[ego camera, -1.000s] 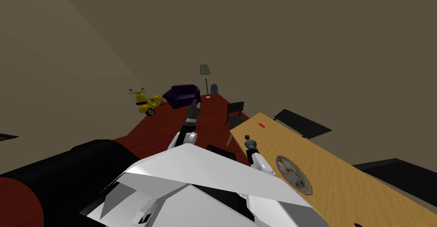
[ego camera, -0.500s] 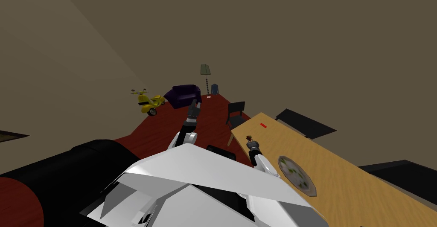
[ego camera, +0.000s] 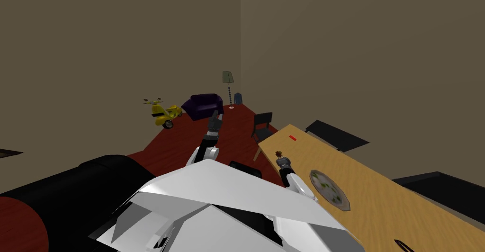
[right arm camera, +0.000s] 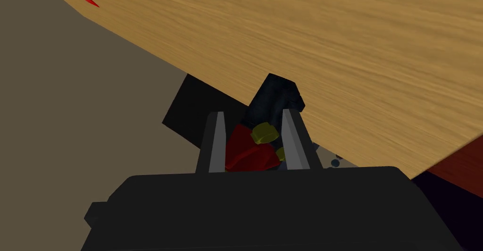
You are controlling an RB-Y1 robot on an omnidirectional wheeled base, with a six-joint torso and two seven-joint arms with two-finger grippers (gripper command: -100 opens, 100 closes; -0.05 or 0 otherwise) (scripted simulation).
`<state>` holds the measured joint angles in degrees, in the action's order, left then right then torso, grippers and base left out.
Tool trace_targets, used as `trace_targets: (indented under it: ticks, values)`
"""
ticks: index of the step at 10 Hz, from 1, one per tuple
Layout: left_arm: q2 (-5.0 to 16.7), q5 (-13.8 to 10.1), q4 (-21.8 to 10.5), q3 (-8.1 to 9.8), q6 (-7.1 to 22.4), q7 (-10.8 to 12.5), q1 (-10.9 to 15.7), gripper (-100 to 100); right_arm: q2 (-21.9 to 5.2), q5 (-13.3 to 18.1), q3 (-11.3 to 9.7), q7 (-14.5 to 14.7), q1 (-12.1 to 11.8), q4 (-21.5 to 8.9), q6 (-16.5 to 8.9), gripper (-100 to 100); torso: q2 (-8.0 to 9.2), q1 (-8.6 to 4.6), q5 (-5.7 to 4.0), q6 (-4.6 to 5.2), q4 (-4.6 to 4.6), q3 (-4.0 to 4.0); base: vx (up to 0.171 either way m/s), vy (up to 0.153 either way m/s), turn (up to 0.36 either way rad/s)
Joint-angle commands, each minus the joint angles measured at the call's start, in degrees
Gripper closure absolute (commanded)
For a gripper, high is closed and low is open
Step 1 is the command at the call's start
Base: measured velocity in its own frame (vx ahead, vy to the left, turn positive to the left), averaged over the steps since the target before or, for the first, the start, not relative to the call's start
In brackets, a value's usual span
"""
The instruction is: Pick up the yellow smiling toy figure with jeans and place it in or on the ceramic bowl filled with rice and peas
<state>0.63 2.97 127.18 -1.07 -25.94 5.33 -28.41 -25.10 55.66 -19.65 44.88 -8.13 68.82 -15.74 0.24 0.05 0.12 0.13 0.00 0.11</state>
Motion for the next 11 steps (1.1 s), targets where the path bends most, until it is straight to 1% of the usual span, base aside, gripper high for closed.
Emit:
trace_targets:
  ticks: [1, 2, 3, 4, 7, 8, 10, 11]
  values:
    - [0.0, 0.0, 0.0, 0.0, 0.0, 0.0, 0.0, 0, -1.1, 0.5, 0.1, 0.0, 0.2, -0.4, 1.0, 100, 0.0, 0.0, 0.0, 0.0, 0.0, 0.0, -0.091, -0.033, -0.242]
    - [0.0, 0.0, 0.0, 0.0, 0.0, 0.0, 0.0, 0, -2.5, 1.0, 0.1, 0.1, 0.6, -0.7, 2.3, 100, 0.15, -0.11, -0.03, 0.01, 0.02, 0.08, -0.122, -0.015, -0.335]
    - [0.0, 0.0, 0.0, 0.0, 0.0, 0.0, 0.0, 0, -3.2, 1.3, 0.0, 0.2, 0.8, -0.8, 3.0, 100, 0.31, -0.09, -0.01, 0.06, 0.03, 0.17, -0.128, -0.014, -0.293]
    - [0.0, 0.0, 0.0, 0.0, 0.0, 0.0, 0.0, 0, -4.8, 2.0, -0.1, 0.3, 1.4, -1.1, 4.7, 100, 0.38, -0.06, -0.01, 0.01, 0.07, 0.22, -0.157, -0.031, -0.39]
    - [0.0, 0.0, 0.0, 0.0, 0.0, 0.0, 0.0, 0, -7.3, 3.0, -0.3, 0.3, 2.1, -1.6, 7.3, 100, 0.53, 0.01, 0.01, 0.0, 0.11, 0.31, -0.139, -0.024, -0.292]
    - [0.0, 0.0, 0.0, 0.0, 0.0, 0.0, 0.0, 0, -9.2, 3.4, -0.4, 0.2, 2.5, -1.8, 9.0, 100, 0.44, 0.01, 0.01, -0.02, 0.1, 0.27, -0.128, -0.042, -0.317]
    - [0.0, 0.0, 0.0, 0.0, 0.0, 0.0, 0.0, 0, -11.2, 3.7, -0.6, 0.1, 2.7, -1.8, 10.6, 100, 0.49, -0.03, 0.02, 0.0, 0.1, 0.29, -0.118, -0.051, -0.261]
    - [0.0, 0.0, 0.0, 0.0, 0.0, 0.0, 0.0, 0, -12.2, 3.7, -0.6, 0.0, 2.7, -1.7, 11.3, 100, 0.43, 0.0, 0.01, -0.06, 0.1, 0.26, -0.101, -0.061, -0.136]
